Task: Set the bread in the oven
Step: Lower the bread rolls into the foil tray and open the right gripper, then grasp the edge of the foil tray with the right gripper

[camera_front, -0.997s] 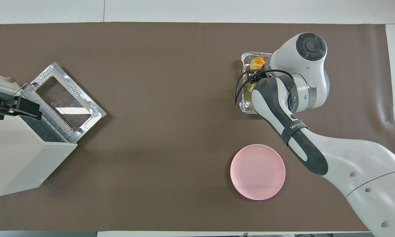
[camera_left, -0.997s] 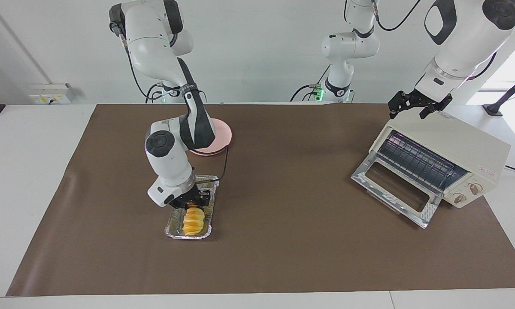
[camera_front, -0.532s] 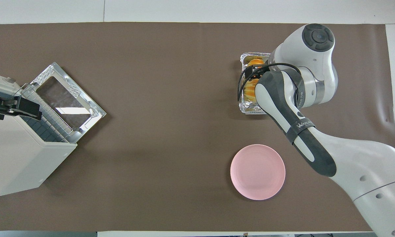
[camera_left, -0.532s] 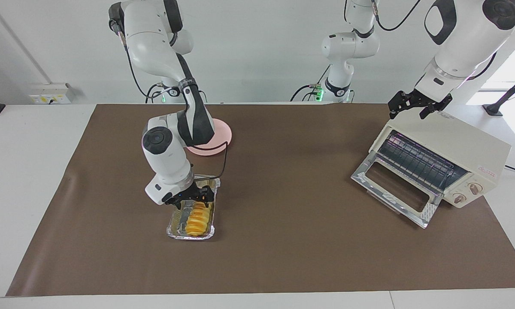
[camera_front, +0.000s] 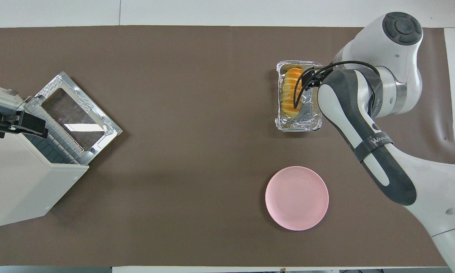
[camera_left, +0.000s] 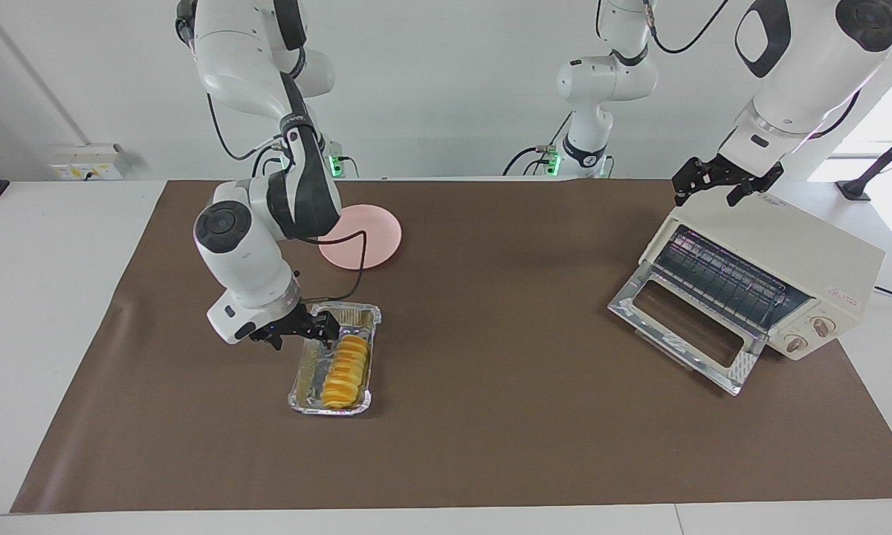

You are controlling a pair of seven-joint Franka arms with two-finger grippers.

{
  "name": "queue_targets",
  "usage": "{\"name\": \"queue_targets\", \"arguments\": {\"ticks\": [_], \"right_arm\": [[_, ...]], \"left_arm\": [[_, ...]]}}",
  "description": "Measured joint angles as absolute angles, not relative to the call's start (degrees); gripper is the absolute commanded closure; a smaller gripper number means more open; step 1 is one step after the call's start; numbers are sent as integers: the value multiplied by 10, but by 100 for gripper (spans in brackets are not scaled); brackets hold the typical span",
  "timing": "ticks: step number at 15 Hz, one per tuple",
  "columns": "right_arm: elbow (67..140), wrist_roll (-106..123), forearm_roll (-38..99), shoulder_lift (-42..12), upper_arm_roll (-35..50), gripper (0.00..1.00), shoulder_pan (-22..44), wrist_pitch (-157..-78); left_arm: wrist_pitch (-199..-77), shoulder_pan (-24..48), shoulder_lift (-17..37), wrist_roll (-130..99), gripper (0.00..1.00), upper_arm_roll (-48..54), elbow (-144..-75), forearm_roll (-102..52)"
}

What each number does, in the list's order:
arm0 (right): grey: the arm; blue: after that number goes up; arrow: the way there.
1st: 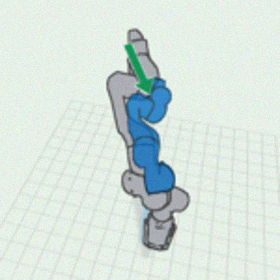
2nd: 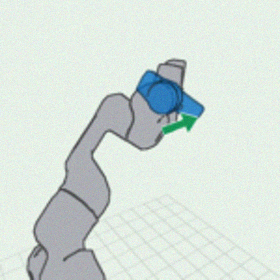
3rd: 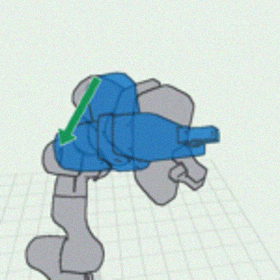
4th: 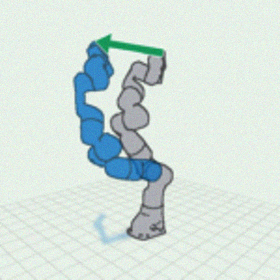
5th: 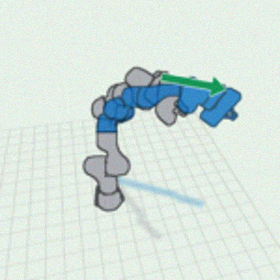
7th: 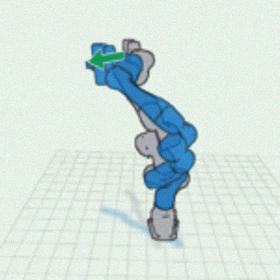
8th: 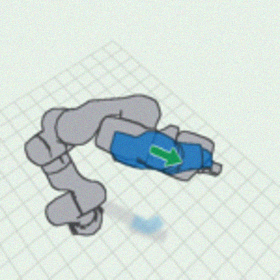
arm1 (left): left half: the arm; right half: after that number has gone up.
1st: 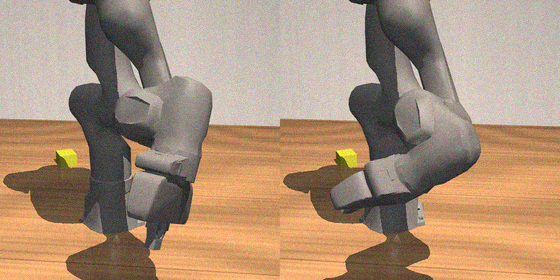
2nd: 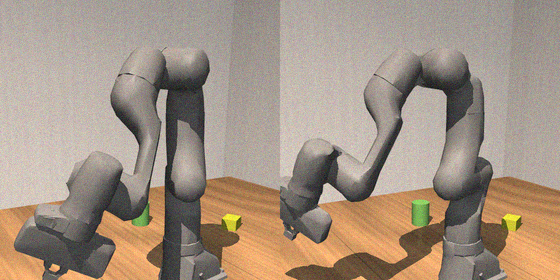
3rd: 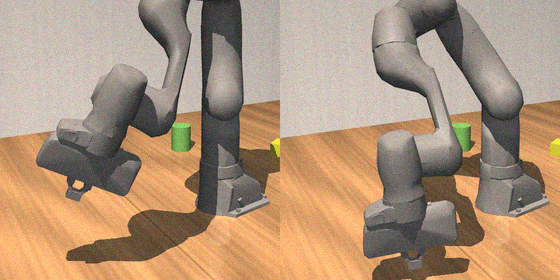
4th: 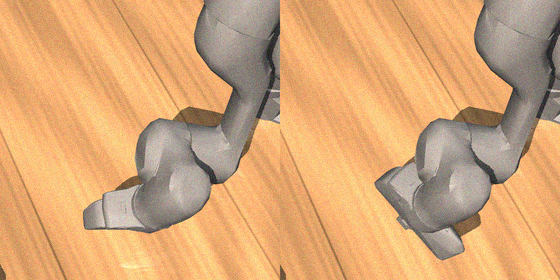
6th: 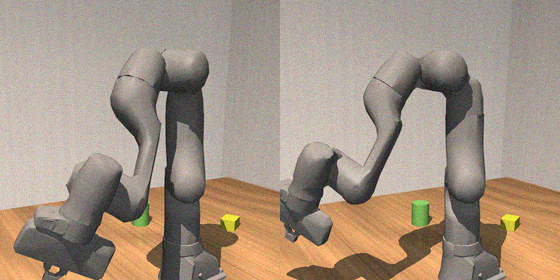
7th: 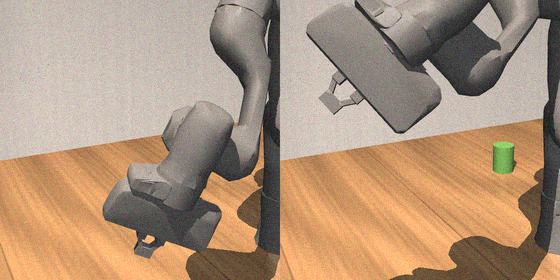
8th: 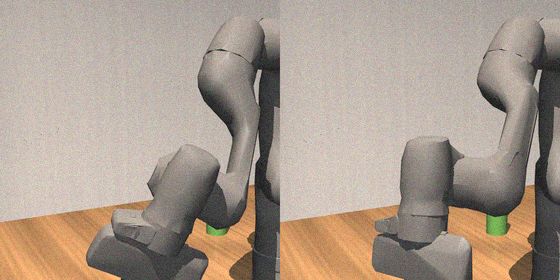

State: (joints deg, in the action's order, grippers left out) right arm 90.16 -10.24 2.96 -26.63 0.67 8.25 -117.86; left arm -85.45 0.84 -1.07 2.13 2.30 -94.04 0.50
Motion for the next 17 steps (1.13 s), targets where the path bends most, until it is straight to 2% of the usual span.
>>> {"name": "queue_targets", "arguments": {"ticks": [3, 5, 6, 7, 8, 9, 10, 11, 12, 13, 17], "right_arm": [[962, -96, 29, -266, 7, 0, 81, -1251], [984, -84, 27, -266, 7, 0, 79, -1273], [986, -78, 27, -266, 6, 4, 78, -1275], [986, -73, 27, -264, 6, 12, 77, -1275], [988, -72, 27, -262, 6, 25, 75, -1275], [990, -72, 27, -260, 6, 47, 74, -1275], [993, -72, 27, -259, 6, 60, 73, -1277], [998, -72, 27, -259, 6, 64, 73, -1286], [1004, -72, 27, -259, 6, 85, 73, -1298], [1012, -73, 27, -259, 7, 100, 74, -1309], [1033, -73, 27, -259, 8, 100, 75, -1334]], "left_arm": [[-854, 8, -11, 21, 0, 23, -940, 5], [-854, 8, -11, 21, 0, 23, -940, 5], [-854, 8, -11, 21, 0, 23, -940, 5], [-854, 8, -11, 21, 0, 23, -940, 5], [-854, 8, -11, 21, 0, 23, -940, 5], [-854, 8, -11, 21, 0, 23, -940, 5], [-854, 8, -11, 21, 0, 23, -940, 5], [-854, 8, -11, 21, 0, 23, -940, 5], [-854, 8, -11, 21, 0, 23, -940, 5], [-854, 8, -11, 21, 0, 23, -940, 5], [-854, 8, -11, 21, 0, 23, -940, 5]]}}
